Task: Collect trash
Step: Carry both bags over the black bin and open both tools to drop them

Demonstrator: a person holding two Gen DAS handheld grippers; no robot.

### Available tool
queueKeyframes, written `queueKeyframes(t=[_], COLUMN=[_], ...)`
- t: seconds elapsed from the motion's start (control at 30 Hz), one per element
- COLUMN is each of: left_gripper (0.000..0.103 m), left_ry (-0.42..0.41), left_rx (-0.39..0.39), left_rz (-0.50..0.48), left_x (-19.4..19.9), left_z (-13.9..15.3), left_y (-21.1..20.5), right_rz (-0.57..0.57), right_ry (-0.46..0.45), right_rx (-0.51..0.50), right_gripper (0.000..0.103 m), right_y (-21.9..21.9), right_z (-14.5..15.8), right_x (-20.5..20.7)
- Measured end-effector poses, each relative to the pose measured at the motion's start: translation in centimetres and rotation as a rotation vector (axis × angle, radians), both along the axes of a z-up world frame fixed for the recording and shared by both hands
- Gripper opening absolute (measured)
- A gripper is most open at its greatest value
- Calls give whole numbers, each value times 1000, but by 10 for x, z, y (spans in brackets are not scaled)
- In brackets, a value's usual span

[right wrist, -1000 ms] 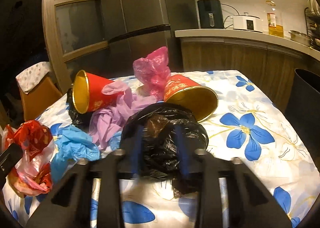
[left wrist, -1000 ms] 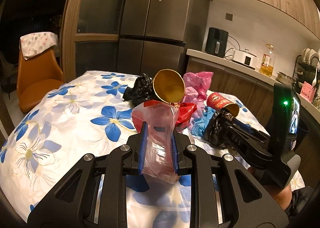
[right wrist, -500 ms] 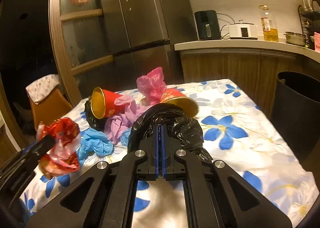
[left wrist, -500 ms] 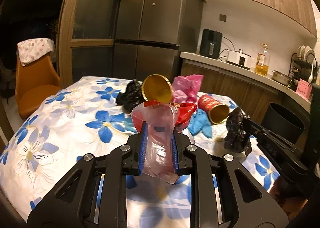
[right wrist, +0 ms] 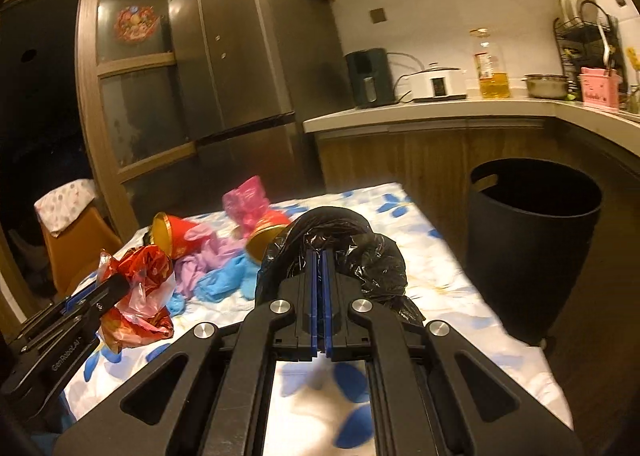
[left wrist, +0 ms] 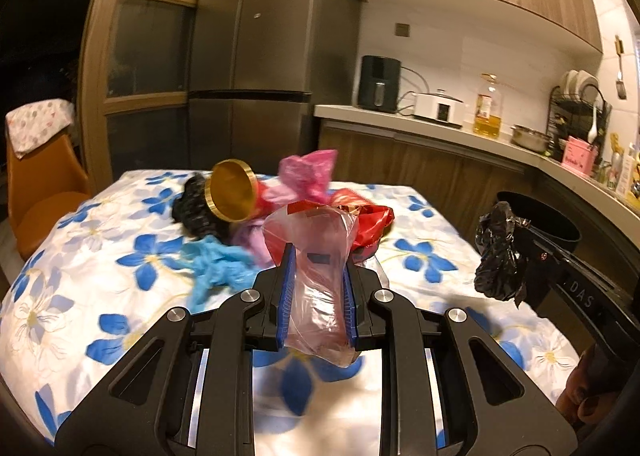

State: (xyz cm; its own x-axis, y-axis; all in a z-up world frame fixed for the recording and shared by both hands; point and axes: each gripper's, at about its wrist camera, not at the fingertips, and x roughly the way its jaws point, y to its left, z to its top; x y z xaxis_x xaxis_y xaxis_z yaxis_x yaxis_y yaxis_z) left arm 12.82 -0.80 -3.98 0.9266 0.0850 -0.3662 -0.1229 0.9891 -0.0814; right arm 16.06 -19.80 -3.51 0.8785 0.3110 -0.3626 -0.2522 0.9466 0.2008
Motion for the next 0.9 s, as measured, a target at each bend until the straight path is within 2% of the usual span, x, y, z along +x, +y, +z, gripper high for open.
queueKeyframes(t=[0.47, 0.9], left_gripper=[20, 20], left_ry=[-28, -50], left_rx=[35, 53], left_rz=[-163, -276], left_x=[34, 67], left_z=[10, 21], left_y=[-82, -135], right_rz=[-160, -274], right_ry=[-31, -64], right_rx=[14, 8], right_gripper=[3, 3], right_y=[-77, -128], right_z=[12, 24], right_x=[-1, 5])
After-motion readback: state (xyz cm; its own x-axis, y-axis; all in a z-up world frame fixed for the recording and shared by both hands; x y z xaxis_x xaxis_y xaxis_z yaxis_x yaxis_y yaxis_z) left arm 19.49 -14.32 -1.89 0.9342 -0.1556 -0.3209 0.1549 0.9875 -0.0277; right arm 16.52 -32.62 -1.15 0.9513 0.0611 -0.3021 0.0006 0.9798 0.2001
